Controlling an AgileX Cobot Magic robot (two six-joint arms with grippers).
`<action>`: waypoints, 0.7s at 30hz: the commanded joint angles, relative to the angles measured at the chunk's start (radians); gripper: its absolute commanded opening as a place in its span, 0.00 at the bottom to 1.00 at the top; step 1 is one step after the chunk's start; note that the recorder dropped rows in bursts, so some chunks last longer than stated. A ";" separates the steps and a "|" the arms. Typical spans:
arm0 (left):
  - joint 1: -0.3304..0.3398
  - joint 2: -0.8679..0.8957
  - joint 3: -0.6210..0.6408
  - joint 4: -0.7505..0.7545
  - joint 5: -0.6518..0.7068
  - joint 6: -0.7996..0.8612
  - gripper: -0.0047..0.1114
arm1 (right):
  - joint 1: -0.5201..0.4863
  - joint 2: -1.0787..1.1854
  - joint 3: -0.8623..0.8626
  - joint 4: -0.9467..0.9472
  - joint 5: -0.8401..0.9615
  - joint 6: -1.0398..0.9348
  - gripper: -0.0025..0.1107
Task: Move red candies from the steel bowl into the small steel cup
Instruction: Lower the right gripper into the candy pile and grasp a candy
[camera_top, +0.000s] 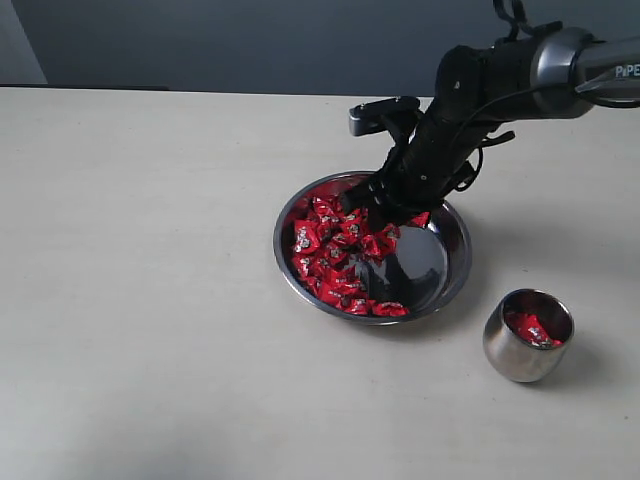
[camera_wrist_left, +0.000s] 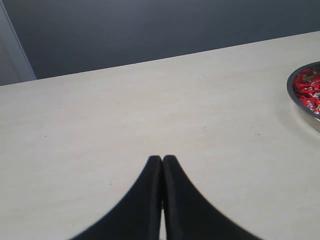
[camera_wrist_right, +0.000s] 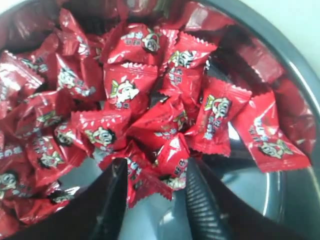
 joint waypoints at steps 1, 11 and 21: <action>-0.008 -0.004 -0.001 0.002 -0.005 -0.006 0.04 | -0.004 0.030 -0.007 -0.006 -0.005 -0.006 0.36; -0.008 -0.004 -0.001 0.002 -0.005 -0.006 0.04 | -0.004 0.038 -0.007 -0.012 -0.011 -0.006 0.35; -0.008 -0.004 -0.001 0.002 -0.005 -0.006 0.04 | -0.004 0.054 -0.007 -0.034 0.006 -0.006 0.13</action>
